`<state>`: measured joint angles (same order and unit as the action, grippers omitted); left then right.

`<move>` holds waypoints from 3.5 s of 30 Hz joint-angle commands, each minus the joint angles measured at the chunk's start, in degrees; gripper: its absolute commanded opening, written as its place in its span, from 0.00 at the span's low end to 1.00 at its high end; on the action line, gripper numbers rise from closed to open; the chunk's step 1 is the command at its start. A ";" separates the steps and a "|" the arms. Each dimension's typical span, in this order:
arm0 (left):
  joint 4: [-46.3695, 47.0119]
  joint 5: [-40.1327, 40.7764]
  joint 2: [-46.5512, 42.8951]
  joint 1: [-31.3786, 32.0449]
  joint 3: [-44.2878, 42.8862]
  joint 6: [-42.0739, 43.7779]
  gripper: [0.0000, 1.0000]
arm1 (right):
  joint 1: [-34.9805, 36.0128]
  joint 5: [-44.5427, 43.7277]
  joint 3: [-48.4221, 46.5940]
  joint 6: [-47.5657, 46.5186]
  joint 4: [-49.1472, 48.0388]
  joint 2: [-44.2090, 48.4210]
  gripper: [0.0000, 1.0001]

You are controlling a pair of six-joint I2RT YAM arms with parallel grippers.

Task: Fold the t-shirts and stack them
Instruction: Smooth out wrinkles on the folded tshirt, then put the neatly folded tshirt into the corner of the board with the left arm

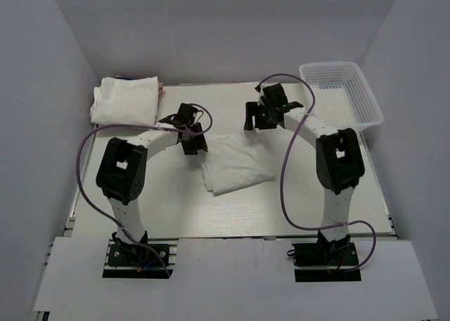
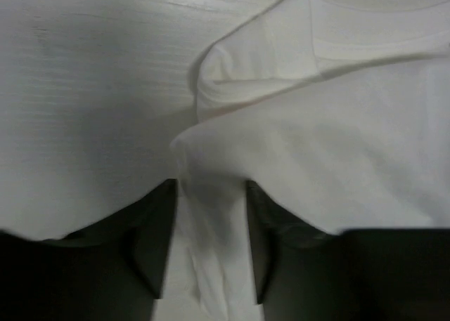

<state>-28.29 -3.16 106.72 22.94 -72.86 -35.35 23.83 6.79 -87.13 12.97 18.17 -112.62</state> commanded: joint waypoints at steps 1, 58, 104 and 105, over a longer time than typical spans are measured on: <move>2.37 -2.90 1.38 -0.26 -4.39 0.72 0.48 | -0.19 -1.43 -5.93 1.70 1.42 -3.39 0.66; 4.81 -6.85 -9.41 -0.18 -0.80 2.57 1.00 | -7.75 26.69 24.90 0.64 -14.48 19.98 0.90; -12.05 14.20 10.10 3.08 -30.48 29.62 0.00 | -7.49 3.24 31.32 -14.71 -8.33 37.91 0.90; -12.05 14.23 8.70 2.55 -31.02 34.17 0.00 | -7.66 2.80 31.32 -15.16 -8.59 37.30 0.90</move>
<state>-37.43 2.83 120.86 26.76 -99.55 -13.98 16.51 13.10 -56.77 1.50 10.50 -76.71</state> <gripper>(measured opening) 0.110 0.899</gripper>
